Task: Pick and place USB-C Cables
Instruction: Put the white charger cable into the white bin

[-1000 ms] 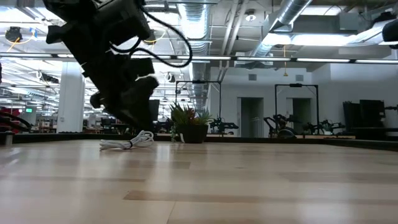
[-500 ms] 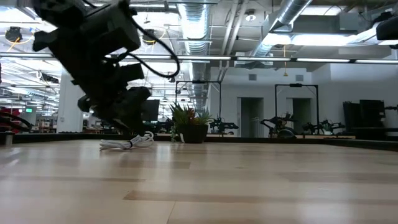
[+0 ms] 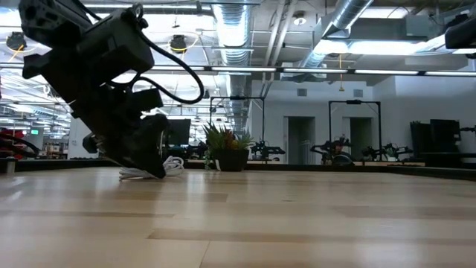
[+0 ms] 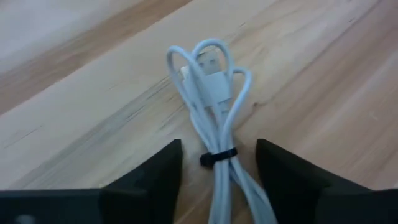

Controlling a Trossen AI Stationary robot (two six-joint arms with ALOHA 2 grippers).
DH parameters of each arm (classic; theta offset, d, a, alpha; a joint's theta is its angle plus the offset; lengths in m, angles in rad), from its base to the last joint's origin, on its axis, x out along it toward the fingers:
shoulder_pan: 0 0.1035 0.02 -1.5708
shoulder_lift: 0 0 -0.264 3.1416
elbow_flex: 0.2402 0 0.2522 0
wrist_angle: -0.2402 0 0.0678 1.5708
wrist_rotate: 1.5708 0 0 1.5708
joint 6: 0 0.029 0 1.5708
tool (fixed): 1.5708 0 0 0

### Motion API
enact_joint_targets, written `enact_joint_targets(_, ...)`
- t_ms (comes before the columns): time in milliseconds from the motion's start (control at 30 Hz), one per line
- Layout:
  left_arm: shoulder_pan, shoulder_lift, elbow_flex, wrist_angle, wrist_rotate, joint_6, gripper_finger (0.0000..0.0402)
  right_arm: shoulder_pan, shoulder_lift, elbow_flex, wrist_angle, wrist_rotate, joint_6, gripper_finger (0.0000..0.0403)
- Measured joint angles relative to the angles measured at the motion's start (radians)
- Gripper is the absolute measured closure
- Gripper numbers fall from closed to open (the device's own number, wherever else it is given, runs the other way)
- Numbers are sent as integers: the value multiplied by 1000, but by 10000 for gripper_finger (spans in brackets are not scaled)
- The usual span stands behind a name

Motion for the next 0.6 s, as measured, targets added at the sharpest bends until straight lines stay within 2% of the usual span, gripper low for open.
enact_joint_targets(333, -6, 42, 0, 49, -30, 30, 382, -12, 0, 0, 2, 4, 1, 173)
enact_joint_targets(600, -6, 12, 39, 33, -9, 120, 386, -19, -13, -1, 1, 57, 2, 176)
